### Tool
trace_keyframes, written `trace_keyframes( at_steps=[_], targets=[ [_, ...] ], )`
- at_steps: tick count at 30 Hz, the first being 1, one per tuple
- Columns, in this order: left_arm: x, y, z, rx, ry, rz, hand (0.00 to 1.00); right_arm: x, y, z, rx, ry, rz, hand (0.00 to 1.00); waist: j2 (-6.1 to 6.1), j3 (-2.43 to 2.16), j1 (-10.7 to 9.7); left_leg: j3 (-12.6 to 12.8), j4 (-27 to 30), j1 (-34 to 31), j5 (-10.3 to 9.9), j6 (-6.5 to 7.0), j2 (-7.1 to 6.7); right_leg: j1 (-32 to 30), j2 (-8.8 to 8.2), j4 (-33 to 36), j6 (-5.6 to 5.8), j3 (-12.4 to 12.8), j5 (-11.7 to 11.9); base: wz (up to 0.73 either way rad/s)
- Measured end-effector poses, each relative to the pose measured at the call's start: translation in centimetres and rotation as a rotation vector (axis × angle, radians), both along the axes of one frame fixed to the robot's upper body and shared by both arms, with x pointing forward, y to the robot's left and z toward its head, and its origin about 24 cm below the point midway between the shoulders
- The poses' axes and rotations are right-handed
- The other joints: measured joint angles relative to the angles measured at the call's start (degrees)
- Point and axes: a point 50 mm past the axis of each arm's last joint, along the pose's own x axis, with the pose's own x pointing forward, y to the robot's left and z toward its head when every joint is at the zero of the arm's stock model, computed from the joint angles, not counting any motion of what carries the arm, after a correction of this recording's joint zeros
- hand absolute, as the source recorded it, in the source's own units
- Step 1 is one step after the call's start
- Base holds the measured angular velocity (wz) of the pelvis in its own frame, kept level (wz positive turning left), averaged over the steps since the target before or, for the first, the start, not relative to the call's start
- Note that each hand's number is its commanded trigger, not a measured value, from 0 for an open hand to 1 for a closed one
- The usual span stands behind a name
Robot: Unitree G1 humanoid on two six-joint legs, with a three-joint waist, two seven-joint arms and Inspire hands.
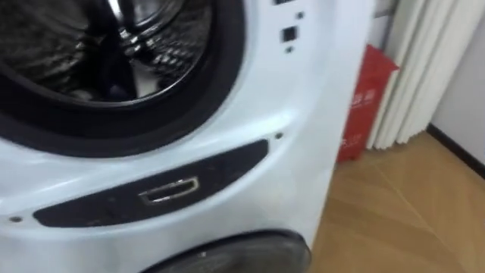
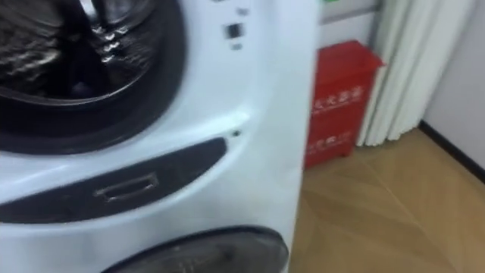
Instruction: Pick clothes from washing machine
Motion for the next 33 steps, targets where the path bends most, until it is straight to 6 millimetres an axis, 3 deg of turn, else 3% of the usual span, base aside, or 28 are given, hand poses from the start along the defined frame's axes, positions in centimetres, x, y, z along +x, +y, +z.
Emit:
trace_keyframes(
  at_steps=[4,9,13,17,22,33],
  targets=[
    [-0.4,0.4,0.0,0.004,0.000,0.048,0.00,-0.9,0.6,-0.4,0.030,0.049,0.017,0.00,-1.39,-0.29,2.3,-2.2,0.0,0.2,0.0,-0.01,0.00,2.0,-0.20,-1.4,0.03,-2.4,0.0,0.27],
    [-0.5,1.2,0.2,0.015,-0.008,0.113,0.00,-0.9,1.1,-0.5,0.067,0.060,0.057,0.00,-2.91,0.05,5.0,-3.7,-0.1,0.6,0.0,-0.01,0.06,3.3,-0.18,-2.4,0.18,-3.6,-0.1,0.12],
    [-1.1,1.7,0.2,0.024,0.004,0.162,0.00,-1.1,1.6,-0.7,0.089,0.075,0.060,0.00,-3.62,0.03,5.4,-5.2,-0.1,1.1,0.0,-0.01,0.05,5.2,-0.17,-3.3,0.38,-5.0,-0.2,0.18],
    [-1.2,1.9,0.2,0.026,0.001,0.176,0.00,-1.2,1.8,-0.7,0.088,0.085,0.077,0.00,-3.85,0.27,6.7,-5.4,-0.1,1.8,0.0,-0.01,0.05,5.8,-0.17,-3.2,0.38,-5.5,-0.2,0.03],
    [-1.3,2.0,0.3,0.028,0.003,0.183,0.00,-1.2,1.9,-0.8,0.081,0.096,0.084,0.00,-3.79,0.26,6.9,-5.9,-0.1,2.1,0.0,-0.02,0.00,6.7,-0.18,-3.2,0.38,-6.3,-0.2,0.10],
    [-1.8,1.9,0.2,0.024,0.011,0.202,0.00,-1.7,1.7,-0.9,0.066,0.121,0.071,0.00,-3.32,0.01,8.0,-6.9,0.2,2.1,0.0,-0.07,-0.06,6.9,-0.37,-3.1,0.11,-6.3,-0.5,0.06]
  ],
)
